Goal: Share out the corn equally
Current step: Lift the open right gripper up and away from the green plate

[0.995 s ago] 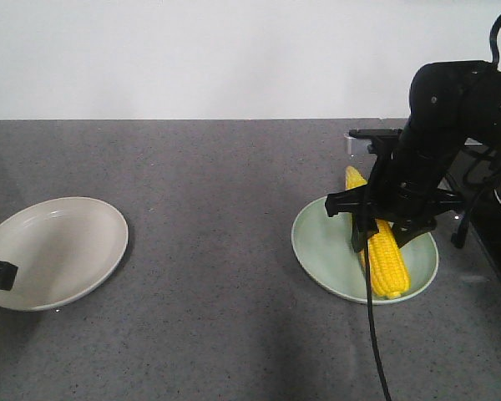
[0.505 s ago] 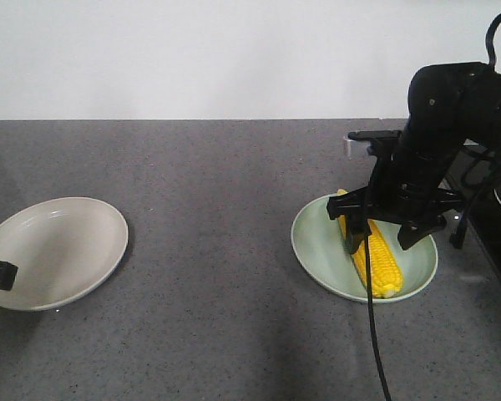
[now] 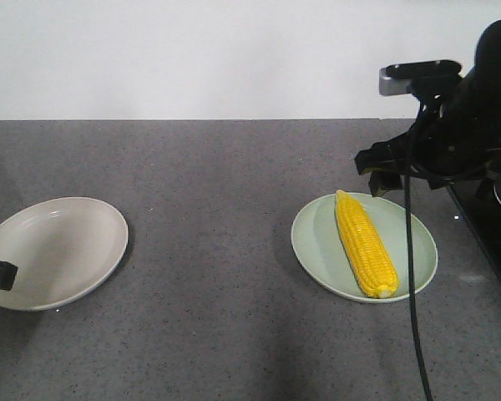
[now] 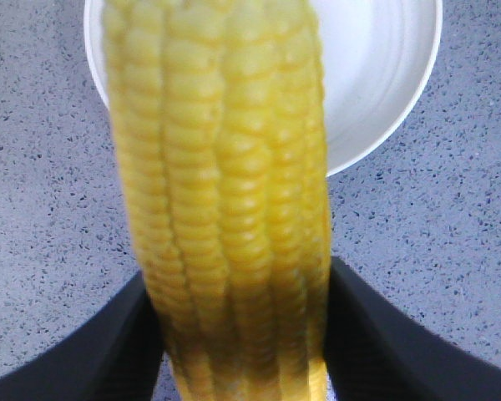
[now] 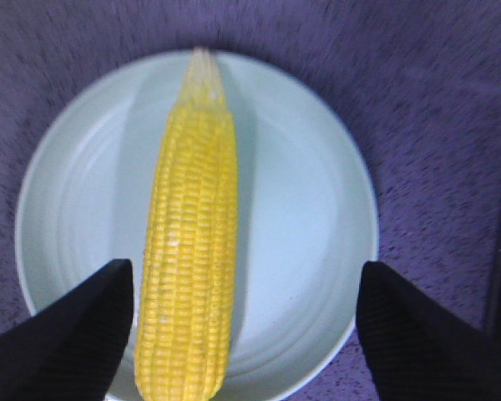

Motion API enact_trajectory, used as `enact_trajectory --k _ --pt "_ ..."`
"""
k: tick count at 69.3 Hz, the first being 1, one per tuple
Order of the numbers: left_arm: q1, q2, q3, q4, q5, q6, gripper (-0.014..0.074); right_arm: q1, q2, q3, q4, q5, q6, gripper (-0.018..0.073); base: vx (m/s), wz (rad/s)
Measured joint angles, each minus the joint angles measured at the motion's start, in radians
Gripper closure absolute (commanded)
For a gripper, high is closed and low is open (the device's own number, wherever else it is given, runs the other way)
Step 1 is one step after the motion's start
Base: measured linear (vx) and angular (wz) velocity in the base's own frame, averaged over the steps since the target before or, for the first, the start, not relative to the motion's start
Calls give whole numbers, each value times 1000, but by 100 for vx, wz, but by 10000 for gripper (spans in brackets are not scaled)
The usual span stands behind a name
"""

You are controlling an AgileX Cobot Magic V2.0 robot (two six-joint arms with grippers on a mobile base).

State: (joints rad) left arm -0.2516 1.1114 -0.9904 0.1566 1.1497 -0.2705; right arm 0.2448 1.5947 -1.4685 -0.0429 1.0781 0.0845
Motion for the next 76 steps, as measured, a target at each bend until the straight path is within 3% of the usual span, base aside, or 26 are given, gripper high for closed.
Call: enact_trajectory --k 13,29,45,63,76 --pt "0 0 0 0 0 0 379 0 -161 131 -16 -84 3 68 0 0" --pt "0 0 0 0 0 0 379 0 -402 407 -34 -264 21 140 0 0" --pt "0 0 0 0 0 0 379 0 -675 665 -41 -403 35 294 0 0" --pt "0 0 0 0 0 0 379 0 -956 844 -19 -412 60 579 0 0" --pt "0 0 0 0 0 0 379 0 -1102 936 -12 -403 63 571 0 0"
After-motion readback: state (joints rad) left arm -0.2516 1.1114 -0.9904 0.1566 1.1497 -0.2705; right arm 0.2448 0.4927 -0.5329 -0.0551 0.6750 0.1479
